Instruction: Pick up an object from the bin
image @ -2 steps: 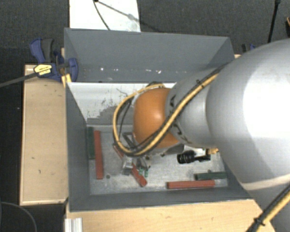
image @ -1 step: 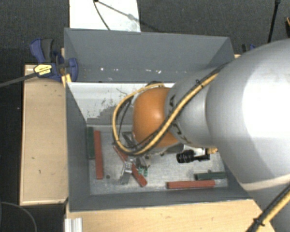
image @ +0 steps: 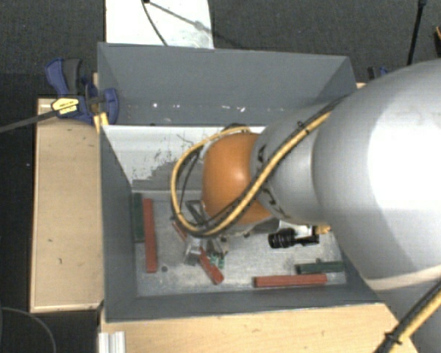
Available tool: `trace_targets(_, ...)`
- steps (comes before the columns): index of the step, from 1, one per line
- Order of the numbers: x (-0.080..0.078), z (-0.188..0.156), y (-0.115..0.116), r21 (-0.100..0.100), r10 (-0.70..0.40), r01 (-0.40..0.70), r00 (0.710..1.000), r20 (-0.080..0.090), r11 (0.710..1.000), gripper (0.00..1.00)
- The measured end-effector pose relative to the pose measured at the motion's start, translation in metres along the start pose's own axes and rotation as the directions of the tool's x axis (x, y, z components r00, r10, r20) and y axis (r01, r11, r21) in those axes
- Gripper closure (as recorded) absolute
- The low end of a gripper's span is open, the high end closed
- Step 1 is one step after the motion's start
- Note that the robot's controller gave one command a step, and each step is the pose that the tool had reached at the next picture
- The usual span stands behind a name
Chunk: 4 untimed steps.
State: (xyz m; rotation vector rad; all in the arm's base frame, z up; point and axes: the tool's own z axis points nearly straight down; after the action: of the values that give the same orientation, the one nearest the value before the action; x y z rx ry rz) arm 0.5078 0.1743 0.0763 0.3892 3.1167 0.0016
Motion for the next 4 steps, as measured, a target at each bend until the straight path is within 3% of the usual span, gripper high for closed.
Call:
trace_targets(1, 0.0, 0.0, 0.0, 0.0, 0.002, -0.002, 1.0, 0.0, 1.0, 0.0)
trace_targets(2, 0.0, 0.0, 0.0001, 0.0, 0.005, -0.005, 1.0, 0.0, 1.0, 1.0)
trace_targets(3, 0.0, 0.0, 0.0001, -0.001, 0.006, -0.006, 1.0, 0.0, 1.0, 0.0)
trace_targets(4, 0.0001, 0.0, 0.0002, -0.001, 0.008, -0.008, 1.0, 0.0, 1.0, 1.0)
